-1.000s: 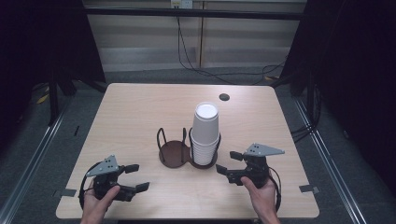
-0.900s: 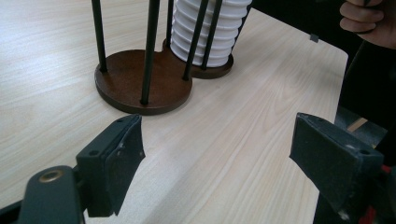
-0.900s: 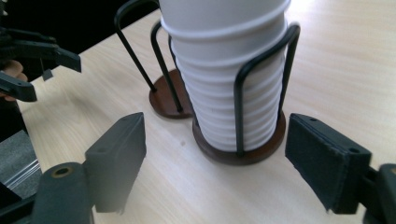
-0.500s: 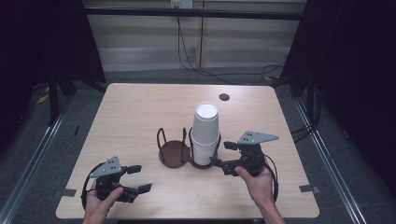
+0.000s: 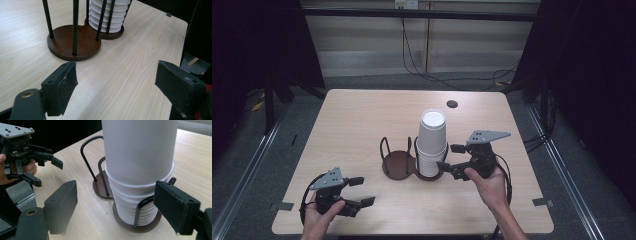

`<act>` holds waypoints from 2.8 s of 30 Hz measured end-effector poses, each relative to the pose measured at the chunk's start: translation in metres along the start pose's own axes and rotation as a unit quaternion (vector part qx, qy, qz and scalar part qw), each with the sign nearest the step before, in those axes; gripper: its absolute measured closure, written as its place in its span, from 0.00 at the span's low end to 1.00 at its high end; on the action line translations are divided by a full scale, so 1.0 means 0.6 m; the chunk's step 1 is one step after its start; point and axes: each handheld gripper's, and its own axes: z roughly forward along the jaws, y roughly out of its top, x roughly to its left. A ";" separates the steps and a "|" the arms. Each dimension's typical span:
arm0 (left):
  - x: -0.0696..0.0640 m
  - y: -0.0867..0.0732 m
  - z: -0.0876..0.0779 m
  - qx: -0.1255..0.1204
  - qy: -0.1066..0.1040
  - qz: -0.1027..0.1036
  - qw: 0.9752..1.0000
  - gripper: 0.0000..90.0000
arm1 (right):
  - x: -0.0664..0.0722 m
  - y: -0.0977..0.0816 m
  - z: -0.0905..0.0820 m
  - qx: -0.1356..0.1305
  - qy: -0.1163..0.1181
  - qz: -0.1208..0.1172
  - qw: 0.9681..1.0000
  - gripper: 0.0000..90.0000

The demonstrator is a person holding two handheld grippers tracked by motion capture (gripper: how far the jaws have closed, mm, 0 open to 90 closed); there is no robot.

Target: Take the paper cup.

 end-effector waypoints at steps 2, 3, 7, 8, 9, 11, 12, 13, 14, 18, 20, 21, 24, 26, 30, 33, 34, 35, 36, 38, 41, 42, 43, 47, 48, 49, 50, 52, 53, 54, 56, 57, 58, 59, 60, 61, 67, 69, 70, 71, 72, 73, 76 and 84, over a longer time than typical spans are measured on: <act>0.000 0.000 0.001 0.002 0.000 0.000 1.000 0.19 | -0.002 0.006 -0.001 -0.001 0.003 -0.001 1.000 0.21; 0.000 0.000 0.001 0.002 -0.001 0.001 1.000 0.19 | -0.003 0.009 -0.001 -0.001 0.001 -0.002 1.000 0.20; -0.002 0.000 0.003 0.005 -0.004 0.002 1.000 0.19 | -0.006 0.022 -0.003 0.002 -0.004 -0.007 1.000 0.19; -0.003 0.000 0.003 0.004 -0.005 0.000 1.000 0.19 | -0.007 0.026 -0.004 0.000 0.002 -0.010 1.000 0.19; -0.003 -0.001 0.003 0.004 -0.006 -0.001 1.000 0.19 | -0.009 0.031 -0.007 -0.005 0.005 -0.009 1.000 0.19; -0.003 0.000 0.003 0.004 -0.005 0.000 1.000 0.19 | -0.010 0.042 -0.010 -0.007 0.003 -0.012 1.000 0.19; -0.003 0.000 0.003 0.005 -0.005 0.001 1.000 0.19 | -0.010 0.047 -0.011 -0.006 0.001 -0.013 1.000 0.19; -0.003 0.000 0.003 0.005 -0.005 0.001 1.000 0.19 | -0.011 0.053 -0.011 -0.007 0.002 -0.013 1.000 0.19; -0.003 0.000 0.003 0.005 -0.005 0.000 1.000 0.19 | -0.012 0.059 -0.012 -0.008 0.001 -0.013 1.000 0.19; -0.003 -0.001 0.003 0.009 -0.003 0.002 1.000 0.19 | -0.015 0.077 -0.010 -0.015 -0.001 -0.013 1.000 0.17; -0.003 0.000 0.003 0.009 -0.002 0.001 1.000 0.19 | -0.016 0.084 -0.008 -0.017 0.001 -0.014 1.000 0.18; -0.003 -0.001 0.003 0.008 -0.004 0.001 1.000 0.19 | -0.017 0.086 -0.006 -0.016 0.000 -0.015 1.000 0.18; -0.003 0.000 0.003 0.007 -0.005 0.001 1.000 0.19 | -0.021 0.095 0.001 -0.010 0.000 -0.011 1.000 0.17; -0.003 -0.001 0.003 0.008 -0.007 0.000 1.000 0.19 | -0.026 0.099 0.006 -0.008 -0.006 -0.008 1.000 0.16; -0.004 -0.001 0.004 0.011 -0.011 0.002 1.000 0.19 | -0.030 0.107 0.016 -0.001 -0.001 -0.011 1.000 0.16; -0.005 0.000 0.003 0.010 -0.010 0.004 1.000 0.19 | -0.027 0.115 0.023 0.001 -0.003 -0.015 1.000 0.16; -0.006 0.000 0.003 0.011 -0.011 0.004 1.000 0.19 | -0.026 0.119 0.025 0.003 -0.003 -0.015 1.000 0.16; -0.006 0.000 0.003 0.011 -0.011 0.004 1.000 0.19 | -0.025 0.121 0.028 0.003 -0.003 -0.017 1.000 0.16; -0.006 0.000 0.003 0.011 -0.011 0.003 1.000 0.19 | -0.024 0.124 0.031 0.005 -0.005 -0.018 1.000 0.16; -0.006 0.000 0.003 0.011 -0.012 0.004 1.000 0.19 | -0.026 0.128 0.038 0.013 -0.006 -0.019 1.000 0.16; -0.007 -0.001 0.004 0.011 -0.013 0.003 1.000 0.19 | -0.030 0.132 0.044 0.016 -0.004 -0.013 1.000 0.16; -0.007 0.000 0.004 0.012 -0.013 0.004 1.000 0.19 | -0.031 0.134 0.046 0.019 0.000 -0.012 1.000 0.16; -0.006 0.000 0.004 0.012 -0.014 0.004 1.000 0.19 | -0.032 0.136 0.048 0.024 0.000 -0.010 1.000 0.16; -0.006 0.000 0.004 0.013 -0.015 0.004 1.000 0.19 | -0.035 0.142 0.057 0.030 0.003 -0.013 0.999 0.16; -0.006 0.000 0.004 0.012 -0.015 0.002 1.000 0.19 | -0.036 0.143 0.058 0.031 0.006 -0.012 0.999 0.16; -0.006 0.000 0.004 0.012 -0.017 0.001 1.000 0.19 | -0.036 0.144 0.060 0.034 0.005 -0.012 0.999 0.16; -0.006 0.000 0.004 0.012 -0.019 0.001 1.000 0.19 | -0.036 0.144 0.063 0.037 0.005 -0.012 0.999 0.16; -0.005 -0.001 0.002 0.010 -0.017 -0.001 1.000 0.19 | -0.036 0.145 0.066 0.040 0.005 -0.010 0.999 0.16; -0.004 -0.001 0.001 0.009 -0.015 -0.002 1.000 0.19 | -0.036 0.146 0.066 0.040 0.005 -0.011 0.999 0.17; -0.004 -0.001 0.000 0.010 -0.014 -0.002 1.000 0.19 | -0.037 0.147 0.066 0.038 0.005 -0.009 0.999 0.17; -0.004 -0.001 0.000 0.008 -0.015 -0.004 1.000 0.19 | -0.037 0.151 0.066 0.041 0.008 -0.009 0.999 0.18; -0.004 -0.001 0.000 0.008 -0.015 -0.002 1.000 0.19 | -0.036 0.153 0.065 0.044 0.006 -0.009 0.999 0.18; -0.004 -0.001 0.000 0.009 -0.016 -0.001 1.000 0.19 | -0.035 0.156 0.066 0.051 0.004 -0.011 0.999 0.18; -0.004 -0.001 0.001 0.011 -0.015 0.000 1.000 0.19 | -0.034 0.158 0.066 0.054 0.001 -0.013 0.998 0.19; -0.004 -0.001 0.002 0.011 -0.015 -0.001 1.000 0.19 | -0.032 0.160 0.065 0.054 -0.003 -0.018 0.998 0.20; -0.004 -0.001 0.002 0.012 -0.014 0.000 1.000 0.19 | -0.031 0.161 0.066 0.052 -0.004 -0.020 0.998 0.20; -0.005 -0.001 0.006 0.019 -0.025 0.000 1.000 0.19 | -0.032 0.160 0.068 0.055 0.000 -0.019 0.998 0.21; -0.007 -0.001 0.007 0.022 -0.027 0.001 0.999 0.19 | -0.033 0.161 0.068 0.056 0.003 -0.020 0.998 0.21; -0.008 -0.001 0.008 0.023 -0.028 0.002 0.999 0.19 | -0.033 0.162 0.068 0.059 0.003 -0.021 0.998 0.21; -0.008 -0.001 0.008 0.025 -0.030 0.003 0.999 0.19 | -0.033 0.163 0.068 0.062 0.003 -0.024 0.998 0.21; -0.008 -0.001 0.009 0.025 -0.030 0.003 0.999 0.19 | -0.032 0.165 0.068 0.065 -0.001 -0.028 0.997 0.22; -0.008 -0.001 0.010 0.025 -0.029 0.001 0.999 0.19 | -0.030 0.166 0.067 0.069 -0.003 -0.031 0.997 0.22; -0.008 -0.001 0.010 0.025 -0.030 0.000 0.999 0.19 | -0.029 0.170 0.067 0.076 -0.005 -0.040 0.996 0.23; -0.008 -0.001 0.009 0.026 -0.032 0.002 0.999 0.19 | -0.026 0.172 0.066 0.077 -0.012 -0.047 0.996 0.24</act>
